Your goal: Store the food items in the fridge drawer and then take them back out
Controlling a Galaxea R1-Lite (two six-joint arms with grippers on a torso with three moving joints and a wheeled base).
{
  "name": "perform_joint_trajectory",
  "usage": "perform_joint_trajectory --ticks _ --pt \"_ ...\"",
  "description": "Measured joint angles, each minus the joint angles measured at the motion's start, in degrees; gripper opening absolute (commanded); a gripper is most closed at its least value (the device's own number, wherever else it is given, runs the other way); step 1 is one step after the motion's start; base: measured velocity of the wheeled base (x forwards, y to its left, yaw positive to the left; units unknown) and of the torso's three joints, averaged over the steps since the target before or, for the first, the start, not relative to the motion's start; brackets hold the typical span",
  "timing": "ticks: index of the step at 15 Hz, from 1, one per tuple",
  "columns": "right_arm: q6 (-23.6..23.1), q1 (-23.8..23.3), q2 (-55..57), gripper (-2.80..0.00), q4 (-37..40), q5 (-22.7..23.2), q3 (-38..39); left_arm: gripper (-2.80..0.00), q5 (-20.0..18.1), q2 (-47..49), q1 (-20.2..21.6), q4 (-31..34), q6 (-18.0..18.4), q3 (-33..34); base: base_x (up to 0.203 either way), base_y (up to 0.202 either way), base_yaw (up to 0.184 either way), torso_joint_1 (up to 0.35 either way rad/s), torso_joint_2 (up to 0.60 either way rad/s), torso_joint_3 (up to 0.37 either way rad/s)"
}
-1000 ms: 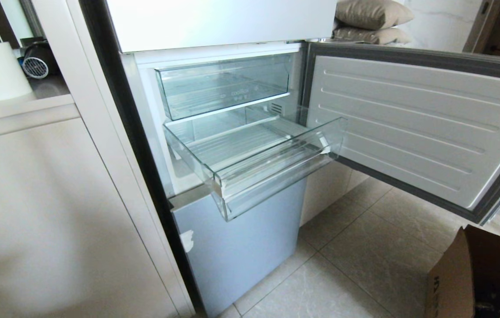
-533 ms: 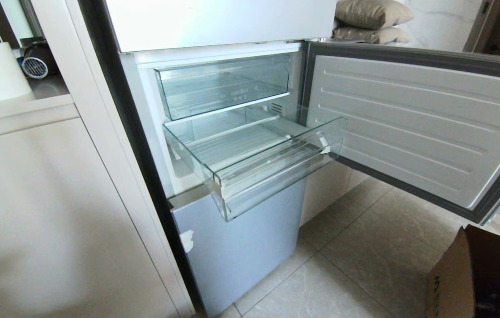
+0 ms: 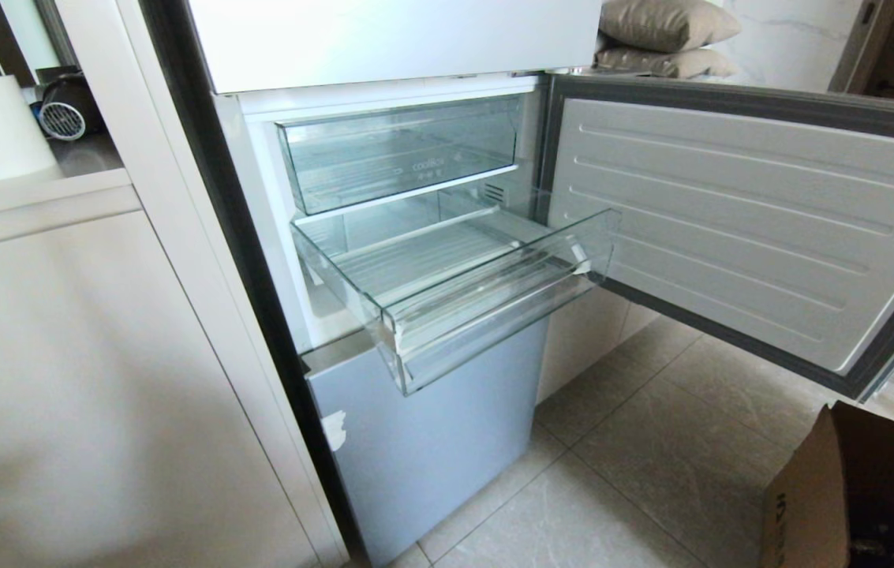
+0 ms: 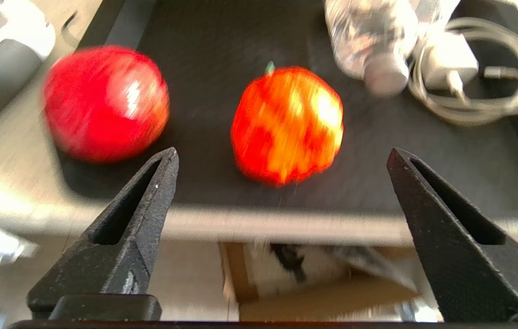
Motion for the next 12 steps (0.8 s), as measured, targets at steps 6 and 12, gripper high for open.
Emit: perform_joint_trajectory --ticks 6,12 --pt "0.82 -0.06 9.54 0.0 -7.17 1.36 -6.67 -2.8 -0.04 0.0 0.0 -0.01 -0.01 0.0 0.0 0.0 0.0 0.0 0.0 0.0" --pt "1.1 0.13 15.36 0.0 -7.28 2.16 -9.77 -2.8 -0.01 0.0 0.0 -0.01 -0.01 0.0 0.0 0.0 0.0 0.0 0.0 0.0"
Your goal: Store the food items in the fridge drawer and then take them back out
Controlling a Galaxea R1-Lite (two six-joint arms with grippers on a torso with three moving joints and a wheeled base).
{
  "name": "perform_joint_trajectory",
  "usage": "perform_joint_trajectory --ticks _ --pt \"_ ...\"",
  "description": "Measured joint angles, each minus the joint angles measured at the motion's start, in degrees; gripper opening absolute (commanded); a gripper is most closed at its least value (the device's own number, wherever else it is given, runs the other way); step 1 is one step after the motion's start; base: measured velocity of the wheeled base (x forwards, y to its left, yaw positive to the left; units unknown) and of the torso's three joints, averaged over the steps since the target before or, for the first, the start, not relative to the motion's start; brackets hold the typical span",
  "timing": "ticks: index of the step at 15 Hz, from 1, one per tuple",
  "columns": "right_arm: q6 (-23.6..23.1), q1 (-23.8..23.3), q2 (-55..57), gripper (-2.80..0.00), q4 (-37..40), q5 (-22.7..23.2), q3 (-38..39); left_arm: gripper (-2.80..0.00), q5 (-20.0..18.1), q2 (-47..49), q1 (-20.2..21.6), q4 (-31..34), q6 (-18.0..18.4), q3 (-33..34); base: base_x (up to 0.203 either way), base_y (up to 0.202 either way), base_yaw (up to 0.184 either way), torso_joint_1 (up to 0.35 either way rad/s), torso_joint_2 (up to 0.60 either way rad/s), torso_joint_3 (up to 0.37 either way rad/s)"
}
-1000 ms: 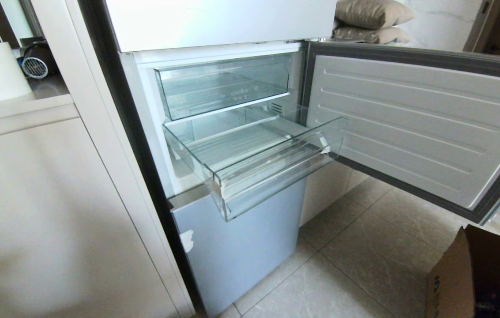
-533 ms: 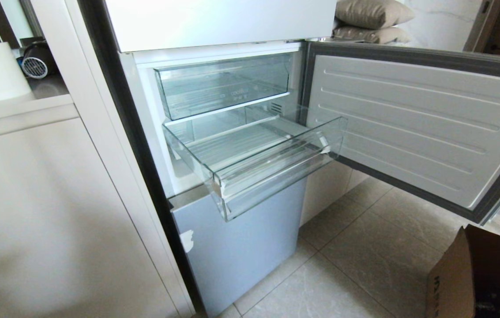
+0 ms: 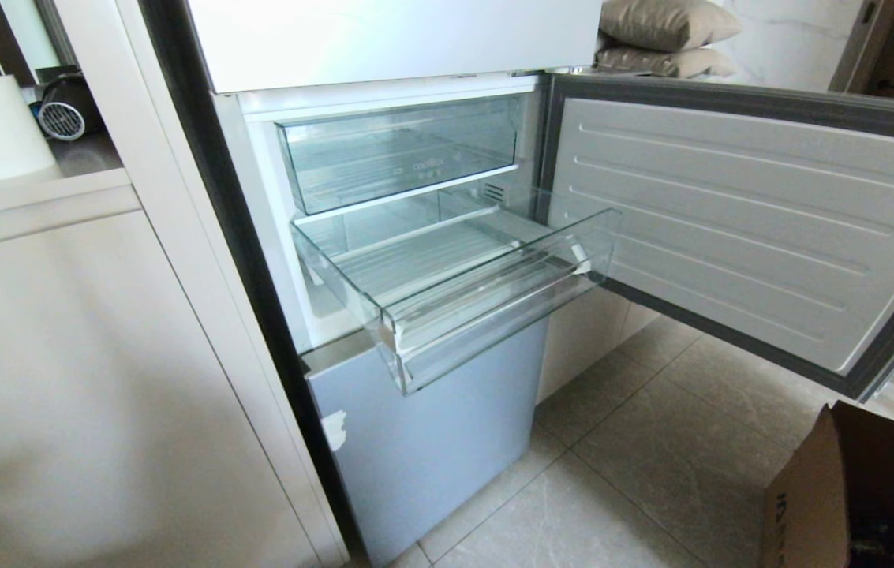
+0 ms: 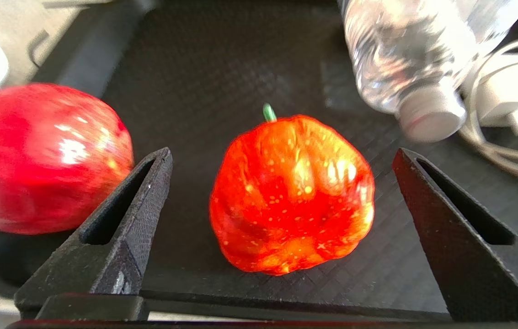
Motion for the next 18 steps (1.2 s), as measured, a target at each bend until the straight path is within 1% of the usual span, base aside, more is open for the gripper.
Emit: perform_joint_trajectory --ticks 7,8,12,16,18 --pt "0.0 0.0 4.71 0.0 0.0 -0.05 -2.58 -2.8 0.01 0.0 0.0 0.0 0.01 0.0 0.0 0.0 0.0 0.0 0.0 0.0" --pt "-0.02 0.0 5.14 -2.8 -0.01 -0.05 -2.69 -2.8 0.03 0.0 0.0 0.02 0.0 0.0 0.0 0.0 0.0 0.0 0.0 0.0" --pt "0.2 0.17 6.5 -2.8 -0.09 0.0 -3.26 -2.8 0.01 0.0 0.0 0.02 0.01 0.0 0.0 0.0 0.0 0.0 0.0 0.0" --pt "3.94 0.03 4.59 -2.8 0.17 -0.05 -3.0 -2.8 0.01 0.0 0.0 0.01 0.01 0.0 0.0 0.0 0.0 0.0 0.0 0.0" --pt "4.82 -0.29 0.86 -2.8 0.17 -0.04 -0.75 -2.8 0.01 0.0 0.0 0.02 0.01 0.0 0.0 0.0 0.0 0.0 0.0 0.0"
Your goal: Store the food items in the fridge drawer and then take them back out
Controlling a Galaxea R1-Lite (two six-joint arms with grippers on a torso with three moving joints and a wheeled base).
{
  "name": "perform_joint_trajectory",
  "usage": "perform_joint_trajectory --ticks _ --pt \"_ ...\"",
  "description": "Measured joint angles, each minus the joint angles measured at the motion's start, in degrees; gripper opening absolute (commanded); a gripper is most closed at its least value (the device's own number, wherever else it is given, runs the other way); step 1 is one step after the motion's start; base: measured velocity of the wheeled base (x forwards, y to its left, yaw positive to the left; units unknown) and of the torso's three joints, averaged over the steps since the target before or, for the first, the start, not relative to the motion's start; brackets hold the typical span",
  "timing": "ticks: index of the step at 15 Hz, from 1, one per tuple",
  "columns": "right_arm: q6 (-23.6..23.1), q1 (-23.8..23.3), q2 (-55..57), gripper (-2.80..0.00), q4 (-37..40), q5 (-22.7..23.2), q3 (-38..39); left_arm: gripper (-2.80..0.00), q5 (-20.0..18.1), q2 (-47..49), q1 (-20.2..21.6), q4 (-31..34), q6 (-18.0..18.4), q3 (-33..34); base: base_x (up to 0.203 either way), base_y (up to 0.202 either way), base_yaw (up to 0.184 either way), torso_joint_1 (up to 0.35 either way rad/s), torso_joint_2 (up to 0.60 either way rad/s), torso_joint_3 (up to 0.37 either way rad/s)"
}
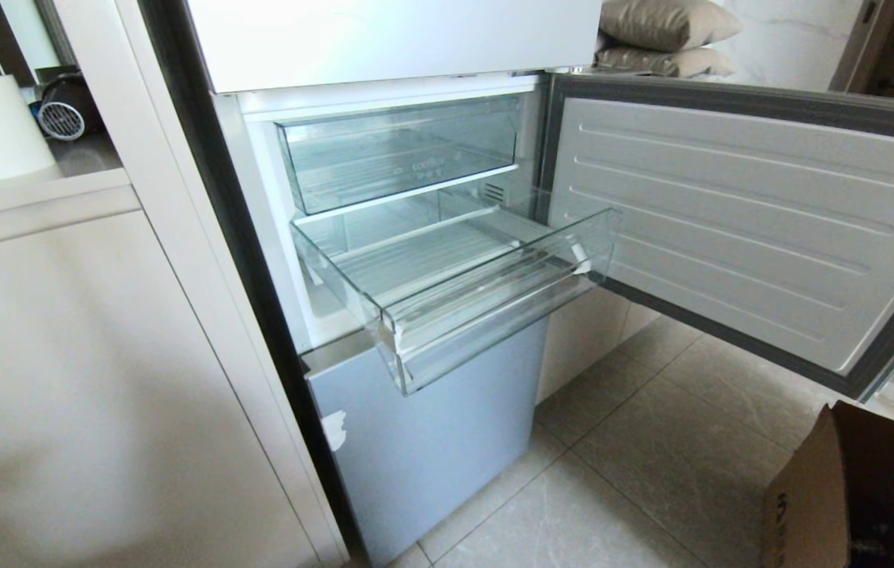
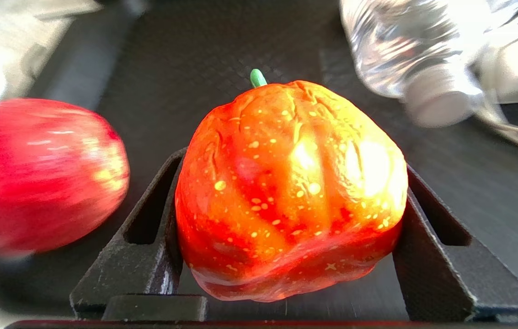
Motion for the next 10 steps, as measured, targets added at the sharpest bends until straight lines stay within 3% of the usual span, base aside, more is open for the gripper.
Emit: perform_joint_trajectory --ticks 3,10 --pt "-0.4 -0.2 -10.42 -2.8 0.19 1.64 8.41 -2.8 -0.01 0.0 -0.02 0.0 -0.01 0.0 0.0 0.0 0.0 0.0 0.0 0.0" --pt "-5.2 -0.09 -45.8 -2.8 4.03 13.93 37.32 -2.8 -0.03 0.0 0.0 0.0 -0.01 0.0 0.0 0.0 0.0 0.0 0.0 0.0"
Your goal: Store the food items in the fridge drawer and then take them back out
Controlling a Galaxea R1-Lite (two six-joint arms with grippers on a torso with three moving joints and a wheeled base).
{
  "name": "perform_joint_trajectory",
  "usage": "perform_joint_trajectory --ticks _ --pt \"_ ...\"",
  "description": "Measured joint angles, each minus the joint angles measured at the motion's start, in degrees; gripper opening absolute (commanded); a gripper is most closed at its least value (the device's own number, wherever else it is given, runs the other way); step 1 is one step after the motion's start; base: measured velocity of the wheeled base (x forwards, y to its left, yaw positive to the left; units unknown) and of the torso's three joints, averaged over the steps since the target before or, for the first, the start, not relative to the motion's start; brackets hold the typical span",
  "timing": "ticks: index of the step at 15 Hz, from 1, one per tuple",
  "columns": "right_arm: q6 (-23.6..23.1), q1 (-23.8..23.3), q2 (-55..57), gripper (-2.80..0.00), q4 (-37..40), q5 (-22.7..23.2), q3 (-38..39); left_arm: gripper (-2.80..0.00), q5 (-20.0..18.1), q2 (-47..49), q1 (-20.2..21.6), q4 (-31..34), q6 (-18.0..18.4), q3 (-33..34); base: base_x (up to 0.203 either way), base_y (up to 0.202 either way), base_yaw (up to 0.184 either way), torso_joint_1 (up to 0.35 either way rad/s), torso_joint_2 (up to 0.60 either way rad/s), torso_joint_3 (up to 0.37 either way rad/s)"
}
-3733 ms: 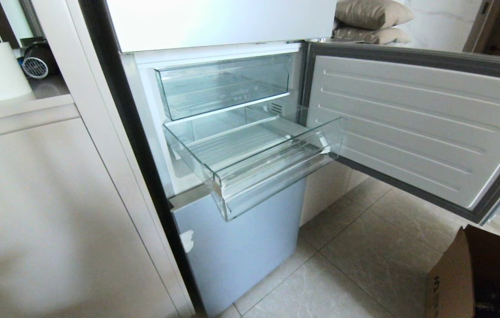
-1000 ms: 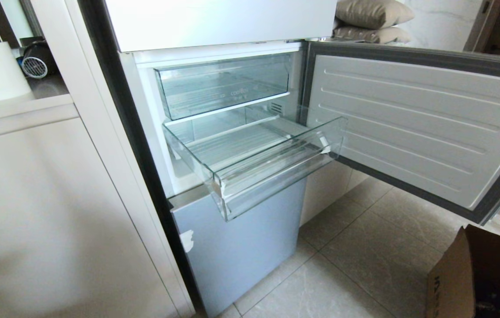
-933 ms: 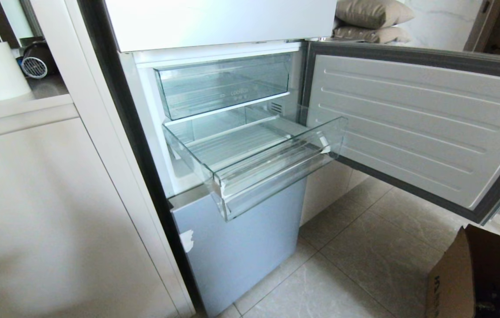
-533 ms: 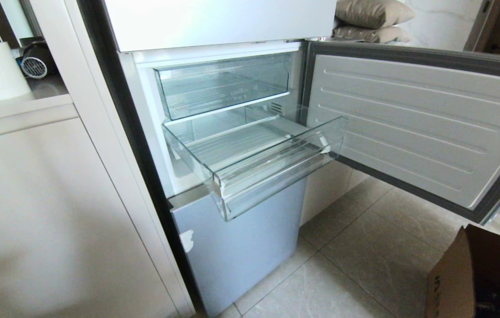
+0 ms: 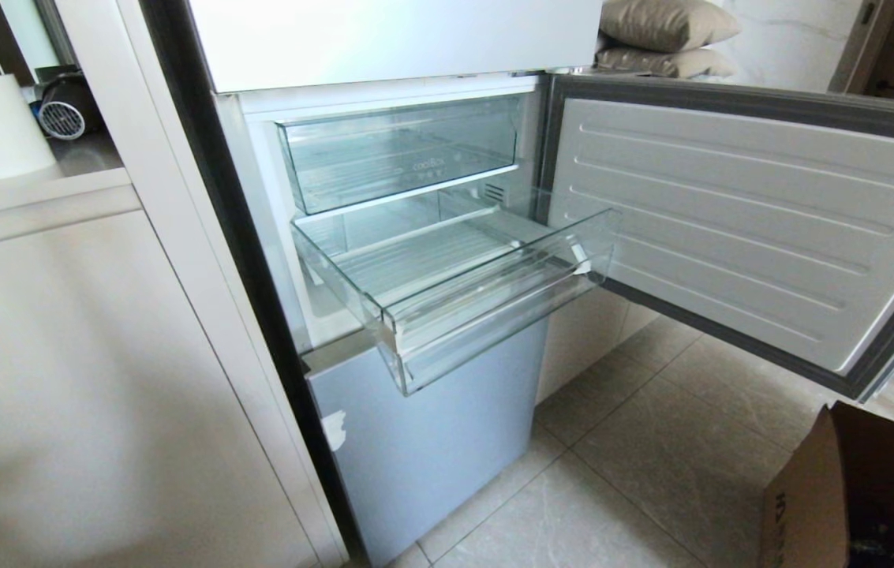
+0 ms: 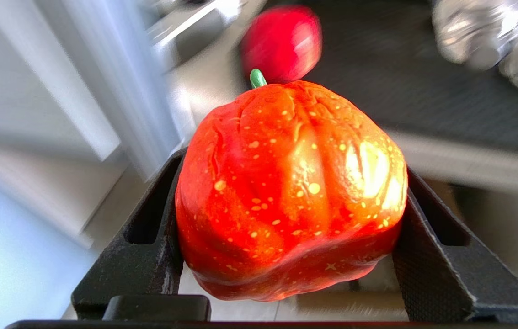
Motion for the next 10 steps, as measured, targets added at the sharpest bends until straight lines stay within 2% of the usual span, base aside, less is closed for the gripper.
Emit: perform_joint_trajectory --ticks 3,6,10 --pt "-2.23 0.85 -10.64 -2.8 2.43 1.84 7.34 -2.8 0.02 0.0 0.0 -0.02 0.0 0.0 0.0 0.0 0.0 0.0 0.0 0.0" --pt "-2.48 1.28 -15.49 -2.8 4.67 2.01 9.21 -2.8 0.0 0.0 -0.02 0.0 0.0 0.0 0.0 0.0 0.0 0.0 0.0 0.0" --pt "-3.52 2.37 -18.0 -2.8 4.71 2.07 9.96 -2.8 0.0 0.0 -0.02 0.0 0.0 0.0 -0.004 -0.005 0.143 0.001 0.0 0.004"
